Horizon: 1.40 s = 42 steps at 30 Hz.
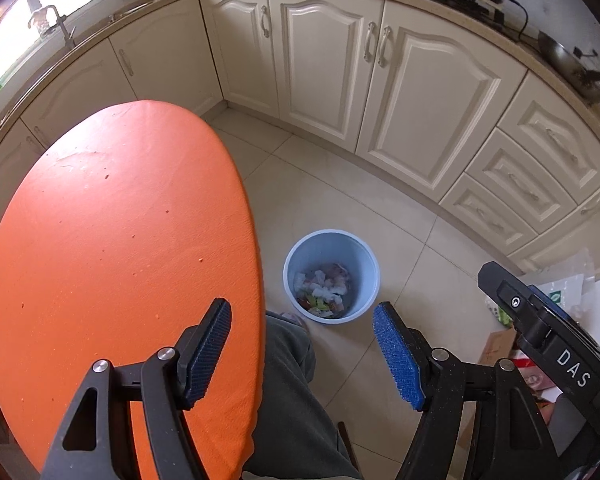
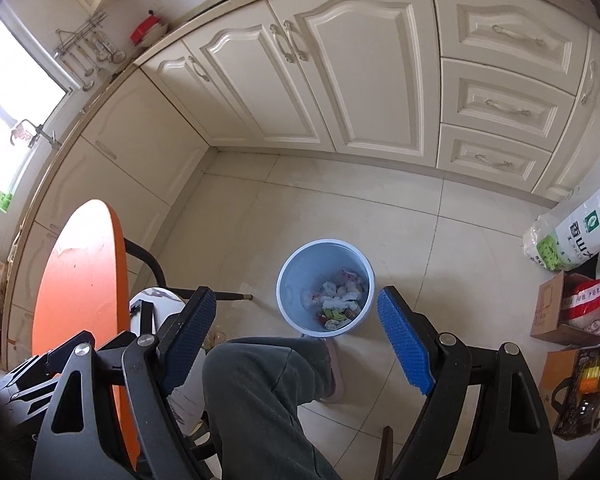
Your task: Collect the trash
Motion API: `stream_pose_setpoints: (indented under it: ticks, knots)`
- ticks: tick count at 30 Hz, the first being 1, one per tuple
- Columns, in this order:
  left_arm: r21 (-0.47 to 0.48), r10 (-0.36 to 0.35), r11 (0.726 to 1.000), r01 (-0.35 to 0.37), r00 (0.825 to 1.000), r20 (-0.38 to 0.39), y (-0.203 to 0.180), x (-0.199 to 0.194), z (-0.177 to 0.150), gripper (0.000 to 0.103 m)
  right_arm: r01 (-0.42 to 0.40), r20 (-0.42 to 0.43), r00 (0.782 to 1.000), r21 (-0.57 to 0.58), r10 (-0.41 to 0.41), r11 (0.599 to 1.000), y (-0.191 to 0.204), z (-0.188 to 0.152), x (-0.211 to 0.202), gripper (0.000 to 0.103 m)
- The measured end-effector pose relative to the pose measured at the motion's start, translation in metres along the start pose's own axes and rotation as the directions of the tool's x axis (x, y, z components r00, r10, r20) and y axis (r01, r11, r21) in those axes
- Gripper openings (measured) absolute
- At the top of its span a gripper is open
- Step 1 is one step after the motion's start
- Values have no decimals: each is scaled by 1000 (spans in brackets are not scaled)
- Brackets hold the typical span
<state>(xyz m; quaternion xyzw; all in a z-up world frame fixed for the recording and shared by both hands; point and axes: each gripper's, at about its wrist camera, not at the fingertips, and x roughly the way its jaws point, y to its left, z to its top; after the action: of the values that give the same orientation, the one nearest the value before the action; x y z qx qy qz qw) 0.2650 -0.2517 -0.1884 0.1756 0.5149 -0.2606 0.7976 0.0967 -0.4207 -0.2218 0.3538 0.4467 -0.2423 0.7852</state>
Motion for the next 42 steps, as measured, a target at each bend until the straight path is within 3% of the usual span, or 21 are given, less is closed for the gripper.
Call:
stream_pose_setpoints:
  ticks: [3, 11, 20, 25, 29, 33, 37, 42]
  knots:
    - [-39, 31, 999, -29, 999, 37, 9, -19, -22, 69, -21, 15, 1000, -33, 21, 999, 11, -9, -13, 90]
    - [-168, 93, 983, -74, 990, 106, 29, -68, -84, 69, -60, 59, 996, -142, 69, 988, 41, -31, -44, 93]
    - [-351, 215, 925, -142, 960, 178, 40, -127, -162, 69, -108, 100, 984, -340, 150, 934, 82, -58, -75, 94]
    - [-426, 284, 891, -160, 927, 246, 32, -164, -205, 69, -130, 139, 968, -430, 208, 894, 99, -70, -96, 94]
    - [-460, 361, 866, -196, 881, 304, 14, -193, -236, 69, -140, 181, 950, -484, 256, 864, 107, -78, -117, 94]
    - [-475, 385, 858, -195, 856, 344, -9, -215, -272, 69, -139, 216, 935, -507, 282, 850, 114, -82, -134, 94]
    - [-482, 424, 850, -212, 819, 386, -30, -236, -310, 70, -135, 251, 919, -524, 304, 841, 117, -86, -151, 94]
    - [-495, 448, 843, -209, 782, 433, -52, -247, -339, 71, -121, 294, 900, -542, 322, 832, 118, -92, -168, 94]
